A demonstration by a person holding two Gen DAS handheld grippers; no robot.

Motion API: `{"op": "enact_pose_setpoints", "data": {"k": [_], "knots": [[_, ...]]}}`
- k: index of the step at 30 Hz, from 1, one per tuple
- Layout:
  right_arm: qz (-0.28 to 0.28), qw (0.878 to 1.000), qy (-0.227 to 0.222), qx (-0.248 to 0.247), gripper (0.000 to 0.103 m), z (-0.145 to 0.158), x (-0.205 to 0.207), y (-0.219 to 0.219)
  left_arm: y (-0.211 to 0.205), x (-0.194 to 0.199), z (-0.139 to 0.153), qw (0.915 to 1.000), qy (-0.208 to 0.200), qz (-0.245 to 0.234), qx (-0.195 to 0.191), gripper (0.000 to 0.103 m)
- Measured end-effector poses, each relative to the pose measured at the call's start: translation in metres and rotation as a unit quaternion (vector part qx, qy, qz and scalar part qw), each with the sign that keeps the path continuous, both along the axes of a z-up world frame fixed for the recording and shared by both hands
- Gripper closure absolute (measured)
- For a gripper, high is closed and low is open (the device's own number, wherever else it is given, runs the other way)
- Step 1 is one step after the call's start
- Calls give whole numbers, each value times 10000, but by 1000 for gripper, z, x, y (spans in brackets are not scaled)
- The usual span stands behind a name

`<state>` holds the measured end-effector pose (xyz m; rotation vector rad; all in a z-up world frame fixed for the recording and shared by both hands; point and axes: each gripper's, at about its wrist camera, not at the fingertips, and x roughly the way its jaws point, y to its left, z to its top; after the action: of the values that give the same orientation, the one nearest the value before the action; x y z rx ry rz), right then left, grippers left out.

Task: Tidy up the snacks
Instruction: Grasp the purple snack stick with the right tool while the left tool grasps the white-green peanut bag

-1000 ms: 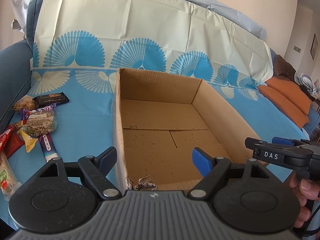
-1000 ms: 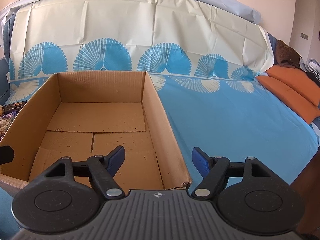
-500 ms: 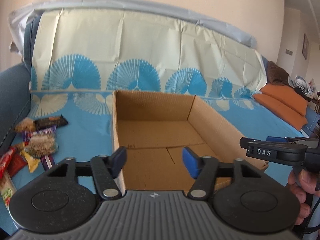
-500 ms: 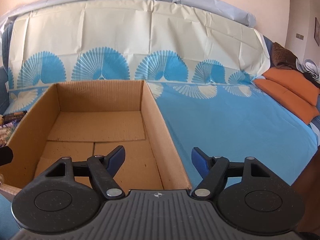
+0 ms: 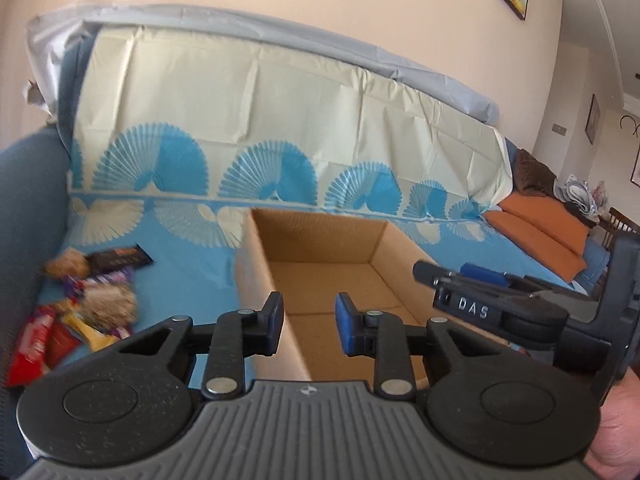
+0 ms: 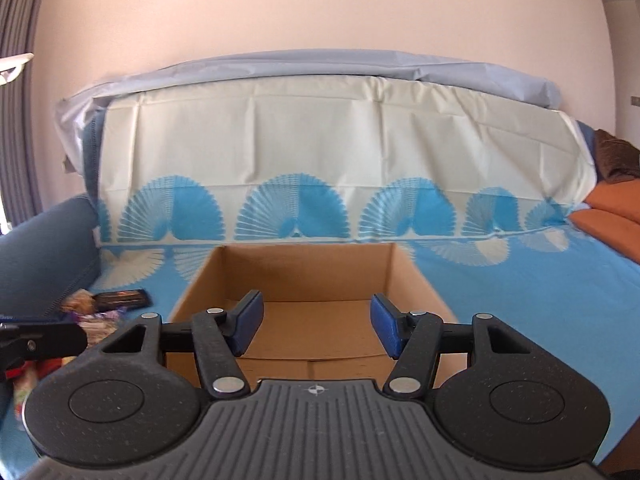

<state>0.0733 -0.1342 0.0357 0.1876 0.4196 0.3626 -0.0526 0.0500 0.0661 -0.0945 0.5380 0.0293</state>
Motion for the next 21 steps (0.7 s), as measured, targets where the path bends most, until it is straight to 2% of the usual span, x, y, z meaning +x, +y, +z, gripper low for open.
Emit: {"op": "enact_pose_setpoints", "data": {"k": [4,8,11,13,17,21], "knots": [[404,9992,-30,-9,42,8,-5,33,31,-22,14,9991,-185,12,379,71],[769,9966,-233,-158,42,10,-17,68,66,-36,-4,9984,-157,190,517,71],[1036,9936,-339,-283,41,9,-26,92,99,-41,-36,9964,324,773,128,72],[1226,9909,-386,-398,41,5,-31,107,113,-47,-39,9941,133,1072,-74,72],[1662,9842,-309,-533,41,-5,-33,134,128,-46,-51,9855,225,1666,-234,70],[2067,9760,-174,-669,45,-16,-28,161,143,-36,-64,9781,310,1962,-620,60]]}}
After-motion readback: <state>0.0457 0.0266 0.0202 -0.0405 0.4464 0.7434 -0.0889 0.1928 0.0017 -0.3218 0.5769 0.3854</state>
